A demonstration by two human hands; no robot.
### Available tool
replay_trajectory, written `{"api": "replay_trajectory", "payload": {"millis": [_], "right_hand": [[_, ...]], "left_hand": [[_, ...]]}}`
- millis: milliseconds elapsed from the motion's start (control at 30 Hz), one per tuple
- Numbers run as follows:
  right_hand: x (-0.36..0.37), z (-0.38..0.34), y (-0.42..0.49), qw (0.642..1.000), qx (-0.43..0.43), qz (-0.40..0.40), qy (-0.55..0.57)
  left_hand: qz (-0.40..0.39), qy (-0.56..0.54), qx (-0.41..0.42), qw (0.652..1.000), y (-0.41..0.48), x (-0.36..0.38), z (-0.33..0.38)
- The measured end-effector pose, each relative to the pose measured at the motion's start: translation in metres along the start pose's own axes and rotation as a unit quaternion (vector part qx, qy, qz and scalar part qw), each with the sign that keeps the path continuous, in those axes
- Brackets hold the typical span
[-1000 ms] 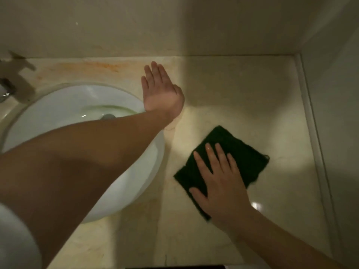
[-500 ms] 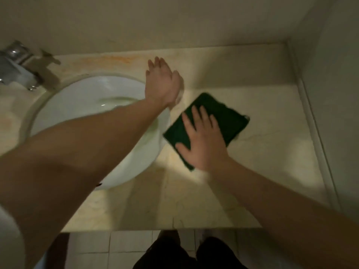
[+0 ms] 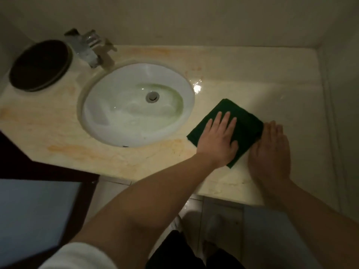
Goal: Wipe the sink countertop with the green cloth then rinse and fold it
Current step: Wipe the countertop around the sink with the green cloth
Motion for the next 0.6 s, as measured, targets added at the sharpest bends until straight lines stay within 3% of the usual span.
{"api": "replay_trajectory", "payload": {"millis": [100, 267, 333, 433, 600], "right_hand": [[0.000, 0.001, -0.002, 1.000, -0.007, -0.002, -0.020], [-0.003, -0.003, -0.002, 0.999, -0.003, -0.003, -0.037], [-0.005, -0.002, 0.000, 0.999, 0.002, -0.009, -0.041], [-0.003, -0.005, 0.002, 0.998, -0.006, -0.012, -0.054], [0.002, 0.002, 0.008, 0.997, -0.039, -0.042, -0.046]], "left_hand": [[0.020, -0.003, -0.029, 0.999, -0.024, -0.005, -0.021], [0.047, 0.006, -0.195, 0.980, -0.102, -0.021, -0.133], [0.037, 0.011, -0.230, 0.972, -0.120, -0.016, -0.142], [0.035, 0.015, -0.226, 0.973, -0.118, -0.005, -0.106], [0.018, 0.000, -0.107, 0.994, -0.055, 0.012, 0.010]]}}
Point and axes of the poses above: each hand's wrist, its own y-axis towards the middle knuckle, its own x-axis out of the palm, z = x × y, the point moved 7 cm from there along y, towards the middle knuckle, and after that the axes turned 4 degrees about -y, right-handed, at the moved point
